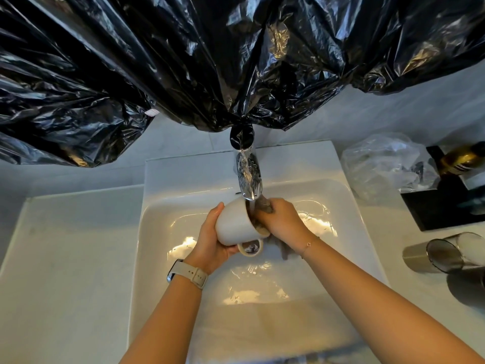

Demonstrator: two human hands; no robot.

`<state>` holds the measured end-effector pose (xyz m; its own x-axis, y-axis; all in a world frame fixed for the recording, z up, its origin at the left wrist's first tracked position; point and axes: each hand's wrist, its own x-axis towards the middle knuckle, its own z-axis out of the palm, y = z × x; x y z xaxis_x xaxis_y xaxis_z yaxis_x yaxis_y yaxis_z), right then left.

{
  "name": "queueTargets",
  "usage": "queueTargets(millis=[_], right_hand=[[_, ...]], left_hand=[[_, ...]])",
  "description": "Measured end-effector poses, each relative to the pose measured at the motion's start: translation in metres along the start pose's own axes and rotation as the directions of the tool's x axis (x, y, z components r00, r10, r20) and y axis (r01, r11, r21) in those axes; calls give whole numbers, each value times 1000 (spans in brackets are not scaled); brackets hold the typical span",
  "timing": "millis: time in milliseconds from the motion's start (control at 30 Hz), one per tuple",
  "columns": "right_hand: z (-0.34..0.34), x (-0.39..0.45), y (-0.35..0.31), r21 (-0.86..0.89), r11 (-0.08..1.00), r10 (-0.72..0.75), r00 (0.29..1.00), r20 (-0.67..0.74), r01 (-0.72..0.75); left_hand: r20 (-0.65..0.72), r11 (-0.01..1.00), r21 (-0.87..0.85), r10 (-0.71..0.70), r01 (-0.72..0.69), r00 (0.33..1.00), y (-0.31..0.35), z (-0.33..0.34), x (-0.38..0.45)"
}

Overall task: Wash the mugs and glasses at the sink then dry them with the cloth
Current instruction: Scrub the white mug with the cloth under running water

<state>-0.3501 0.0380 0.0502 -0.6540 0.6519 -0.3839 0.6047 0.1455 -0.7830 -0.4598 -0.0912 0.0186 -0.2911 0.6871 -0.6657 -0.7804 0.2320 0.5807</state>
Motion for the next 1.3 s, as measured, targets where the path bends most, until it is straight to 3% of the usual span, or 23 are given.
queueTargets(millis=[100, 200, 267, 333, 433, 567, 633, 700, 800, 867, 967, 1000, 1067, 1133, 1200, 1267, 1300], right_hand=[[6, -1, 7, 239, 931, 223, 948, 228, -276], [8, -5, 13, 365, 860, 228, 909, 348, -355], [11, -4, 14, 321, 915, 153, 945, 288, -245], [10, -2, 12, 181, 982, 15, 985, 172, -47], [3, 0, 12, -17, 969, -242, 958, 157, 247], [-4, -1, 10, -141, 922, -341, 929, 146, 361], [1, -4, 9, -33, 970, -237, 964, 118, 243], [6, -6, 10, 173, 985, -14, 990, 143, -11], [6, -12, 10, 455, 837, 190, 941, 280, -305], [0, -14, 8, 504, 797, 189, 931, 314, -332], [-9, -16, 3, 399, 894, 130, 970, 207, -205], [-11, -16, 0, 341, 924, 117, 976, 184, -175], [-14, -15, -5, 204, 971, 95, 982, 165, -128], [-16, -14, -12, 85, 993, 67, 984, 168, -82], [-16, -14, -18, 8, 999, 45, 982, 181, -47], [-19, -15, -18, 67, 996, 36, 979, 201, -50], [-22, -16, -16, 190, 979, 29, 977, 213, -71]], left_hand=[[-51, 996, -9, 83, -84, 995, -6, -2, 0], [-63, 996, 19, 84, -83, 994, -11, -7, -1], [-64, 998, 62, 37, -33, 997, -10, -10, -1], [-61, 997, 66, -46, 50, 997, -8, -12, -2], [-51, 987, 21, -155, 156, 987, -7, -13, -6], [-54, 994, 23, -105, 106, 993, -11, -4, -14], [-69, 1000, 22, 4, -2, 998, -13, 4, -17], [-124, 992, 43, 126, -122, 984, -16, 9, -17], [-140, 965, 125, 248, -231, 959, -21, 15, -18], [-97, 967, 120, 238, -226, 966, -22, 15, -21], [0, 955, 184, 238, -234, 971, -17, 6, -29], [44, 912, 289, 290, -290, 956, -13, 1, -30], [212, 730, 526, 384, -436, 899, -2, -7, -32], [327, 549, 688, 351, -476, 877, 8, -5, -32], [349, 387, 786, 366, -482, 863, 14, 0, -29], [353, 317, 804, 426, -503, 833, 14, 0, -27], [345, 326, 789, 468, -522, 814, 12, -2, -26]])
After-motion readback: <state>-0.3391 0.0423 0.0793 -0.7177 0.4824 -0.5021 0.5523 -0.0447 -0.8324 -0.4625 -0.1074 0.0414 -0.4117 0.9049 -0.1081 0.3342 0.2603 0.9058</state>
